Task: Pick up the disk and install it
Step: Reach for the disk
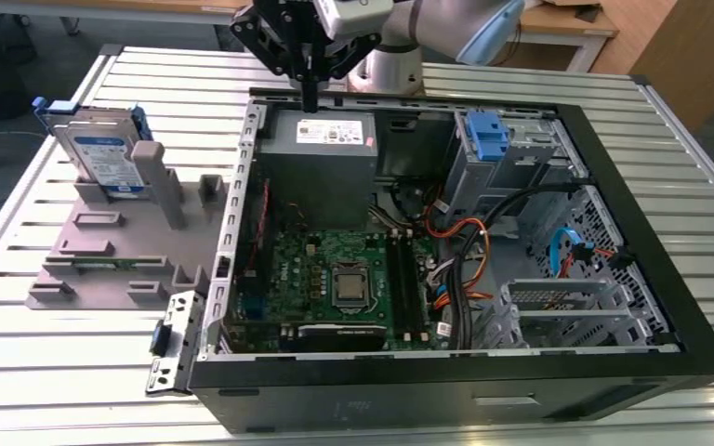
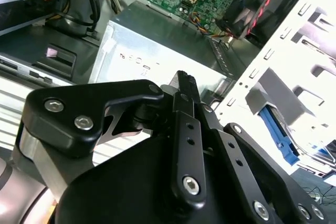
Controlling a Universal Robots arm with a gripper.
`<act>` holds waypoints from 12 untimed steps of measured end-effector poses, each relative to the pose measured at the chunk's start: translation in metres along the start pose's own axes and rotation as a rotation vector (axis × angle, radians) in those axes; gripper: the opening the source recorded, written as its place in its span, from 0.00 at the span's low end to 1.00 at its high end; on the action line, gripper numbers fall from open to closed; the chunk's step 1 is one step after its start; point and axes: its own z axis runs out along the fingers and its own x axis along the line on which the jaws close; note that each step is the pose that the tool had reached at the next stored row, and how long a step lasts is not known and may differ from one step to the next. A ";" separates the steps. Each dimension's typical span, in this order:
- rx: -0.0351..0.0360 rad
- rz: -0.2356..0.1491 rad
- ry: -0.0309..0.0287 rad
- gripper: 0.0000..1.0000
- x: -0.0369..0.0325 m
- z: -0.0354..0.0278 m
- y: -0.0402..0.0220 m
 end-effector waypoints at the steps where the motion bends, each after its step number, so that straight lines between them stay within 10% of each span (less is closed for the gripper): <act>1: 0.0000 0.000 0.0000 0.11 0.0018 0.0000 -0.0001; 12: -0.0001 0.000 -0.0001 0.11 0.0193 0.0001 -0.0014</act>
